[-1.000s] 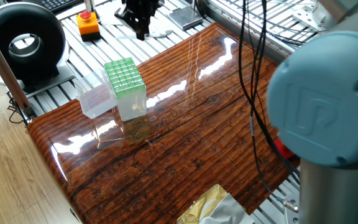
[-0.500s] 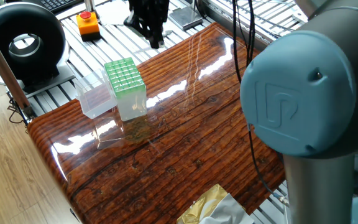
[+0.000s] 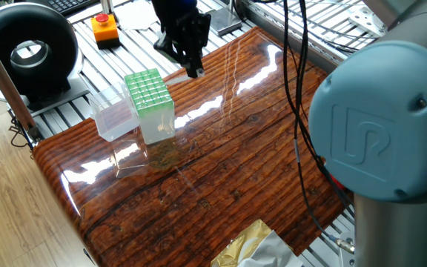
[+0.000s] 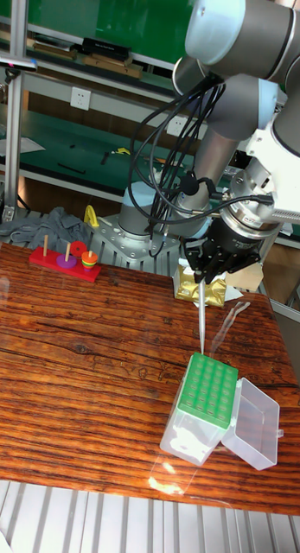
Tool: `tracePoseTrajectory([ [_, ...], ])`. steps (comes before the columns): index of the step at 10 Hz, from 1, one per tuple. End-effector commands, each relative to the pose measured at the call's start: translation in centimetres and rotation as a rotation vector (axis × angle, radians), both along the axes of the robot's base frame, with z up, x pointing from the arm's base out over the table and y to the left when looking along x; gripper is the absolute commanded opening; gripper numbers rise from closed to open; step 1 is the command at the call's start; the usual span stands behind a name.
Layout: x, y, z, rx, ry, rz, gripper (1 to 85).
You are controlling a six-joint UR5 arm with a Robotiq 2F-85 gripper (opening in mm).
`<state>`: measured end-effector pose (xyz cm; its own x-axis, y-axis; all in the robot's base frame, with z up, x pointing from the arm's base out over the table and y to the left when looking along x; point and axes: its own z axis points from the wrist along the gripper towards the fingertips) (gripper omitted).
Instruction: Insert a large pipette tip into the holder for large pipette tips
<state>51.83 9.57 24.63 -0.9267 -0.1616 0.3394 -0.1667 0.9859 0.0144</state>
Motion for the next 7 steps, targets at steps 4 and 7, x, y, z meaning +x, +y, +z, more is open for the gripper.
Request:
tracePoseTrajectory([
  [4,-1.25,0.87,0.41,0.028,0.042,-0.041,1.0],
  [7,-0.81,0.68,0.25,0.02,0.022,-0.04,1.0],
])
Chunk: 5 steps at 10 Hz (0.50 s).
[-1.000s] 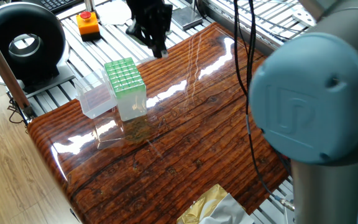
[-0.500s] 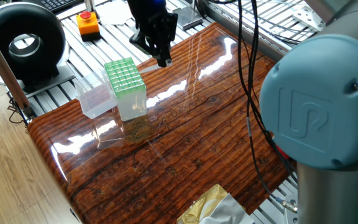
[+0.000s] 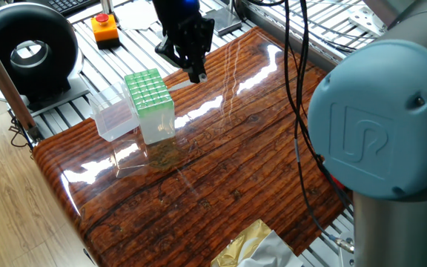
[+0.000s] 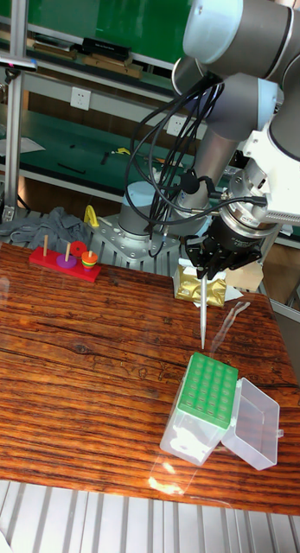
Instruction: Insert a large pipette tip into the holder for large pipette tips
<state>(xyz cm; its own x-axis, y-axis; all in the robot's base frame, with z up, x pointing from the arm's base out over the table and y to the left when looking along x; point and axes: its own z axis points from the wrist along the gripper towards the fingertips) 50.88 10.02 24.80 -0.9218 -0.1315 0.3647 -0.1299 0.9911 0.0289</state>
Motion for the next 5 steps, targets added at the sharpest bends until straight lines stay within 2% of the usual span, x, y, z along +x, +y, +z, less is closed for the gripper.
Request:
tracePoseTrajectory([
  [1,0.36,0.05,-0.01,0.003,-0.016,-0.001,1.0],
  [4,0.58,0.12,-0.09,0.01,-0.025,0.008,1.0],
  [5,0.54,0.68,-0.08,0.033,-0.024,0.009,1.0],
])
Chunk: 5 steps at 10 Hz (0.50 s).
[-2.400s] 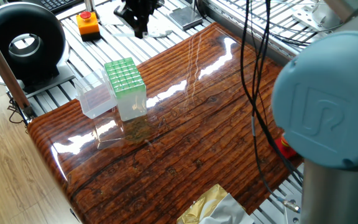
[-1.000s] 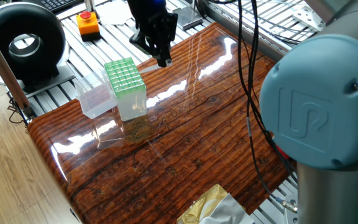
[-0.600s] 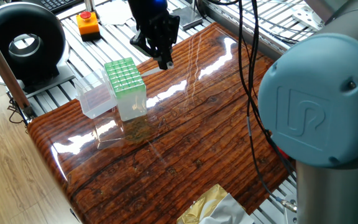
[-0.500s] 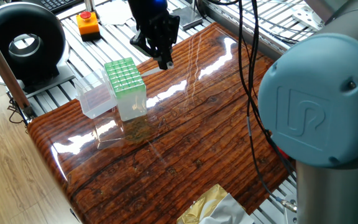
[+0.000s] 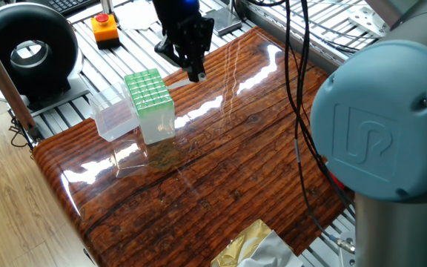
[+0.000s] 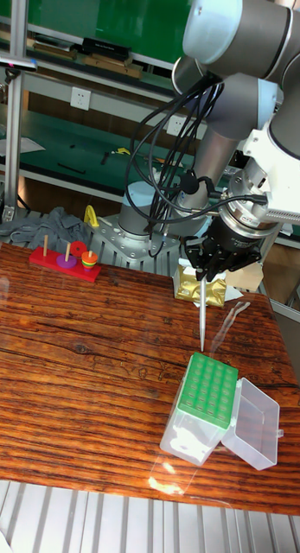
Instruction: Insert a large pipette tip into the holder for large pipette tips
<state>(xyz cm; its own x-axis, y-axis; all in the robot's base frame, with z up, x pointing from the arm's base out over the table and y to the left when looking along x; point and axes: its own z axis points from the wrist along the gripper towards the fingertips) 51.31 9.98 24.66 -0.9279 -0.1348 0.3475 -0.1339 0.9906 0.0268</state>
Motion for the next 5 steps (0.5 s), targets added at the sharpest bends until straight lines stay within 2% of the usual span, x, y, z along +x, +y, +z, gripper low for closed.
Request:
tracePoseTrajectory([
  [1,0.0,1.21,0.11,0.052,-0.001,0.004,1.0],
  [4,0.22,1.55,0.04,0.06,-0.01,-0.012,1.0],
  [5,0.95,2.09,-0.18,0.076,-0.039,-0.028,1.0],
])
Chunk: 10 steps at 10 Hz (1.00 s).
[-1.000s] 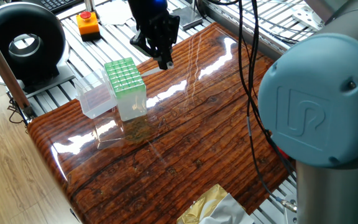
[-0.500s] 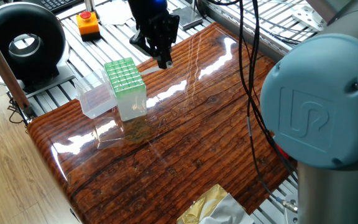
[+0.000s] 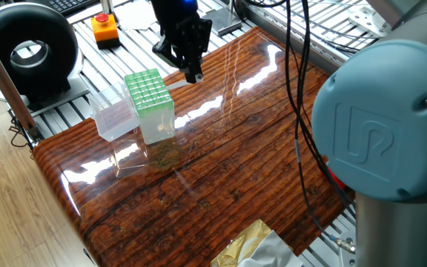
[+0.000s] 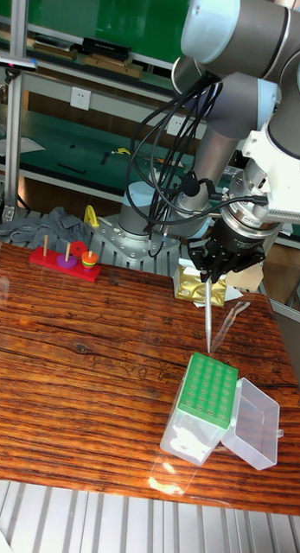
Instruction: Insert a large pipette tip into the holder for large pipette tips
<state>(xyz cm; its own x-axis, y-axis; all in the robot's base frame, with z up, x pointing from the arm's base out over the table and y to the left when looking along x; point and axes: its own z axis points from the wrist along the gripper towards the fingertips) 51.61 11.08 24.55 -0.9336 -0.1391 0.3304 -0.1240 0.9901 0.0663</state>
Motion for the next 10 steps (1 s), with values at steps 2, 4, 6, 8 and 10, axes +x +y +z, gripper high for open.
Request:
tracePoseTrajectory([
  [2,0.7,0.3,-0.1,0.009,-0.03,-0.009,1.0],
  [4,0.8,0.5,-0.1,0.021,-0.033,0.004,1.0],
  [6,0.8,0.2,-0.2,0.012,-0.035,0.015,1.0],
  [8,1.3,-0.1,0.1,0.014,-0.052,0.025,1.0],
  [10,0.8,0.6,2.6,0.048,-0.05,0.012,1.0],
])
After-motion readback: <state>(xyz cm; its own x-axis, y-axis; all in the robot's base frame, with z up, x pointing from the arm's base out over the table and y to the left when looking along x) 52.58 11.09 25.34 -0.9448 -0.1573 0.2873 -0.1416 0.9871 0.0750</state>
